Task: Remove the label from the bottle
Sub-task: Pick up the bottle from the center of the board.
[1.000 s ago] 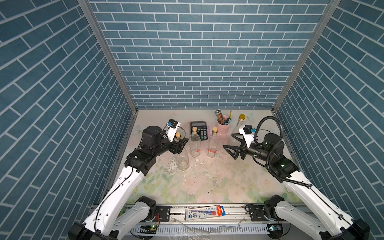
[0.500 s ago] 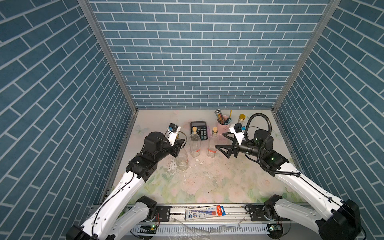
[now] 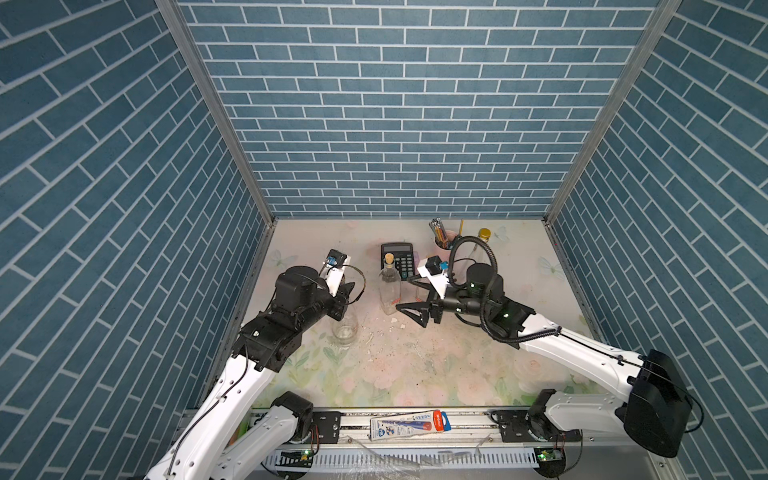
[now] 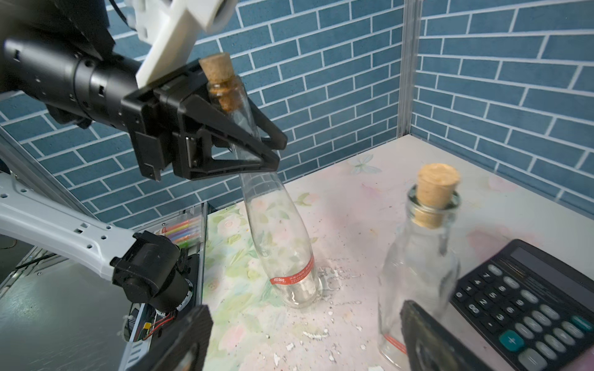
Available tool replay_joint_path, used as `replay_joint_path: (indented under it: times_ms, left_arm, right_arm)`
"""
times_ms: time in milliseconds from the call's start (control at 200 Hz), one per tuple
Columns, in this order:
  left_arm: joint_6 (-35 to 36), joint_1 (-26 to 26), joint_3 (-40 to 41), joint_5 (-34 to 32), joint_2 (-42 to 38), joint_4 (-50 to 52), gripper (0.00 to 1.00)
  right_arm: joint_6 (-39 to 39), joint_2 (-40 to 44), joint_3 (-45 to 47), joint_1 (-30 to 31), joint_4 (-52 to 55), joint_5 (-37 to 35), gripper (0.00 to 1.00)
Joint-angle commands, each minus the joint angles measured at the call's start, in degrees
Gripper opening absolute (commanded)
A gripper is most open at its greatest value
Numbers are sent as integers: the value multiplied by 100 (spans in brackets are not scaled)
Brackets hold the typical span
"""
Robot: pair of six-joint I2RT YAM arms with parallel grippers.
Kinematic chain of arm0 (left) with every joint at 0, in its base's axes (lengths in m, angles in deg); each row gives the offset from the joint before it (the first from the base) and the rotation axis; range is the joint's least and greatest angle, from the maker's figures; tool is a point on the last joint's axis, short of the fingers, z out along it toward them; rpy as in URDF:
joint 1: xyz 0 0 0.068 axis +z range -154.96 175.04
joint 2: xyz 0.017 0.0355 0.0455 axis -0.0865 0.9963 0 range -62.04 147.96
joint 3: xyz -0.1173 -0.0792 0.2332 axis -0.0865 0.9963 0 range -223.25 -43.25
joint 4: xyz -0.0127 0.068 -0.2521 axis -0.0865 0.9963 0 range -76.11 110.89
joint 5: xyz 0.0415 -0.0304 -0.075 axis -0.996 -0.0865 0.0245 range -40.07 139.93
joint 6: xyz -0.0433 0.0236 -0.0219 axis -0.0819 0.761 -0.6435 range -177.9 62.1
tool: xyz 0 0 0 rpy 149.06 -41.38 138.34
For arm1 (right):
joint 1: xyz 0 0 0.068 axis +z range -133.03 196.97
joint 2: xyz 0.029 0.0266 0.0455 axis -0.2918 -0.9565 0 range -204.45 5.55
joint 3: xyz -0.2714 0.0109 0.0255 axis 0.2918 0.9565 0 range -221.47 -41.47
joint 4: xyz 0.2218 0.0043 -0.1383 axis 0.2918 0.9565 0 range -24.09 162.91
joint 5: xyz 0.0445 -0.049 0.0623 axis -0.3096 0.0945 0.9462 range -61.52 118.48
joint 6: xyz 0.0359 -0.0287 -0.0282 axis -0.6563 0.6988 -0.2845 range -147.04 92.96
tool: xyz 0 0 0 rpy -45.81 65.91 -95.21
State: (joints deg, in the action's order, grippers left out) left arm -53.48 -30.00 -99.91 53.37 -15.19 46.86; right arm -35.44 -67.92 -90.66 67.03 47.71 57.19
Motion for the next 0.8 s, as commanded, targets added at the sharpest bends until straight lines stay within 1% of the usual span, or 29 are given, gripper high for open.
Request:
replay_joint_path:
  times_ms: [0, 115, 255, 315, 400, 470, 590, 795]
  left_arm:
    - [-276, 26, -607, -912, -102, 169, 0]
    - [-526, 30, -1026, -1635, 8, 703, 0]
    - [-885, 36, -1488, -1925, 131, 1260, 0]
    - [-1032, 36, -1679, -1937, 121, 1447, 0]
    - [-1228, 52, -2003, -2120, 169, 1823, 0]
    - [-1286, 84, -2270, -2164, 245, 2123, 0]
    - [-1355, 171, -2497, -1882, 290, 2366, 0]
    - [-1362, 431, -2544, -806, 205, 2190, 0]
  right_arm:
    - [-443, -351, -234, 357, -555, -826, 92]
    - [-726, -810, -391, 628, -836, -957, 92]
    - [-955, -1321, -609, 867, -1076, -1085, 91]
    - [-994, -1503, -703, 935, -1184, -1085, 91]
    - [-1032, -1702, -856, 1020, -1221, -1172, 91]
    - [-1001, -1822, -966, 1064, -1196, -1060, 91]
    - [-860, -1941, -1029, 1152, -1247, -782, 92]
    - [-689, -2099, -1055, 1336, -1370, -610, 93]
